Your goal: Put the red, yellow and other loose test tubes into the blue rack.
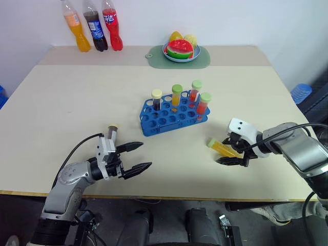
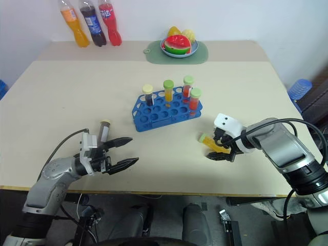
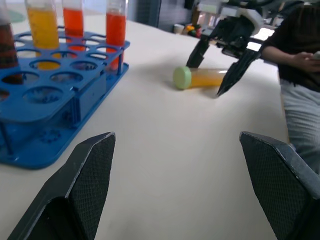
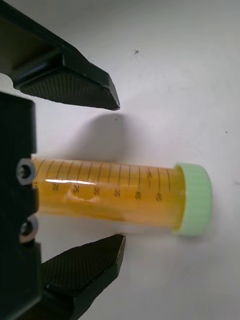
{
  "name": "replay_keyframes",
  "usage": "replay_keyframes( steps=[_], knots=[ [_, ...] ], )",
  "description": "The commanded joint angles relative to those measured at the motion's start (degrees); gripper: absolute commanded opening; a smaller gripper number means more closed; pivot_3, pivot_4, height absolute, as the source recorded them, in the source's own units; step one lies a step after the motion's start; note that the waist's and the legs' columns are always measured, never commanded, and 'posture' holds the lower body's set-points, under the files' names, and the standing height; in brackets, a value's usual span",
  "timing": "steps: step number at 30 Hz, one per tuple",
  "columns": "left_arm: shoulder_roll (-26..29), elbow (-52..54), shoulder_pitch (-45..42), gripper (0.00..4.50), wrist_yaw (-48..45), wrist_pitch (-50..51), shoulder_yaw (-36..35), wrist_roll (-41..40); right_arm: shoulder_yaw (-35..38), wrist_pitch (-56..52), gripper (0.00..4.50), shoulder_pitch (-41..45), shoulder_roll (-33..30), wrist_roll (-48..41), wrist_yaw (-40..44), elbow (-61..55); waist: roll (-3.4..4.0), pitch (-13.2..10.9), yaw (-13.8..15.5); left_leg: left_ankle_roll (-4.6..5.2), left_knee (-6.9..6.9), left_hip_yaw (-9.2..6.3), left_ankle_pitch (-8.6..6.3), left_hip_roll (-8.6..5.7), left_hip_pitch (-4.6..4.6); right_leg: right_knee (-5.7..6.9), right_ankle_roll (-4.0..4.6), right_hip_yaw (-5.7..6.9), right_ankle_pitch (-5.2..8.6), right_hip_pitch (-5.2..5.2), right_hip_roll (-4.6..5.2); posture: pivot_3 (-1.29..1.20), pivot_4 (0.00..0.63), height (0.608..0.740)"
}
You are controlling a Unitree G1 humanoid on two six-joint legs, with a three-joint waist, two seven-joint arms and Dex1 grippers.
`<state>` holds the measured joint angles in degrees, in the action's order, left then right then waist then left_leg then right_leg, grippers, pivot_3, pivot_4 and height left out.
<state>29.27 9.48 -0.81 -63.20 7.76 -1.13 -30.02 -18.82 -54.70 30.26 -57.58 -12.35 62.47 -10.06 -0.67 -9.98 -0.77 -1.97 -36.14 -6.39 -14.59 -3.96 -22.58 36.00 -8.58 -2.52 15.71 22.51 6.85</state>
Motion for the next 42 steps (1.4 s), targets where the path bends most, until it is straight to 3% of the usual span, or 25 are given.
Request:
replay_keyframes(
  steps=[1, 9, 14, 21, 24, 28, 32, 34, 39, 42],
  knots=[
    [1.6, 1.8, -0.1, 4.12, -4.9, -2.4, 1.0, -0.7, -2.0, -2.2, 4.39, 1.5, 0.2, 1.1, 0.4, 2.7, 0.00, 0.0, 0.0, 0.00, 0.00, 0.00, 0.00, 0.01, 0.01, 0.01, 0.00, 0.00, 0.00, 0.00, 0.00, 0.00, 0.150, 0.740],
    [6.8, 2.0, -3.8, 4.12, -15.2, -1.3, 3.1, -2.4, -3.5, -2.8, 4.39, 1.6, 0.2, 2.0, 0.5, 3.1, -0.06, 0.0, 0.0, 0.00, -0.01, 0.01, 0.00, 0.01, 0.01, 0.00, 0.00, 0.01, 0.00, -0.01, -0.01, 0.00, 0.150, 0.740],
    [7.7, 2.1, -7.9, 4.12, -16.3, 1.4, 3.7, -3.0, -3.6, -2.1, 4.39, 0.7, 0.6, 3.0, -0.7, 3.0, -0.13, 0.1, 0.1, 0.00, -0.01, 0.00, 0.00, 0.01, 0.03, -0.01, 0.00, 0.01, 0.00, -0.04, 0.00, 0.00, 0.150, 0.740],
    [7.0, 2.5, -8.8, 4.12, -14.6, 2.6, 3.8, -2.8, -2.4, -1.7, 1.28, -1.1, 2.2, 4.4, -4.4, 1.4, -0.14, 0.1, 0.1, 0.00, 0.03, -0.03, 0.00, 0.00, 0.04, -0.01, -0.01, 0.02, 0.00, -0.04, 0.00, 0.00, 0.150, 0.740],
    [6.7, 1.9, -8.2, 4.12, -13.8, 2.2, 3.0, -2.5, -0.1, 1.4, 1.28, -3.2, 3.0, 5.0, -6.8, 0.1, -0.21, 0.1, 0.1, 0.00, 0.02, -0.02, 0.00, 0.00, 0.04, -0.01, -0.01, 0.02, 0.00, -0.05, -0.01, 0.00, 0.150, 0.740],
    [6.4, 1.7, -7.3, 4.12, -12.7, 1.9, 1.9, -3.0, 8.7, 9.9, 1.28, -8.4, 7.0, 1.3, -8.6, -4.5, -0.36, 0.2, -0.2, 0.00, 0.03, -0.02, 0.00, 0.06, 0.07, 0.00, -0.01, 0.01, 0.00, -0.06, -0.05, 0.00, 0.150, 0.740],
    [5.1, 0.9, -6.9, 4.12, -10.8, 1.9, 0.1, -4.0, 17.3, 24.1, 1.28, -14.6, 11.7, -7.3, -2.0, -9.6, -0.29, 0.1, -0.4, 0.00, 0.10, 0.06, 0.00, 0.32, 0.07, 0.03, 0.00, -0.01, 0.00, 0.02, -0.14, 0.00, 0.150, 0.740],
    [4.0, 0.1, -7.1, 4.12, -9.2, 1.7, -1.2, -4.5, 19.2, 25.6, 1.28, -14.9, 14.7, -10.7, -1.5, -10.6, -0.13, 0.0, -0.3, 0.00, 0.10, 0.08, 0.00, 0.36, 0.06, 0.03, -0.01, 0.00, 0.00, 0.02, -0.18, 0.00, 0.150, 0.740],
    [2.2, -1.0, -6.9, 4.12, -7.5, 1.3, -2.6, -5.0, 19.3, 31.9, 1.28, -10.4, 26.0, -11.9, -8.7, -8.4, -0.12, 0.0, -0.2, 0.00, 0.02, 0.08, 0.00, 0.35, 0.06, 0.04, 0.02, 0.00, -0.03, 0.01, -0.17, 0.00, 0.150, 0.740],
    [1.8, -1.3, -6.2, 4.12, -7.0, 1.1, -3.1, -5.1, 18.8, 39.4, 1.28, -5.3, 36.6, -9.9, -15.9, -1.7, -0.12, 0.0, -0.4, -0.03, 0.07, 0.07, 0.01, 0.38, 0.06, 0.07, 0.03, 0.00, -0.04, 0.06, -0.21, 0.00, 0.150, 0.740]
  ],
)
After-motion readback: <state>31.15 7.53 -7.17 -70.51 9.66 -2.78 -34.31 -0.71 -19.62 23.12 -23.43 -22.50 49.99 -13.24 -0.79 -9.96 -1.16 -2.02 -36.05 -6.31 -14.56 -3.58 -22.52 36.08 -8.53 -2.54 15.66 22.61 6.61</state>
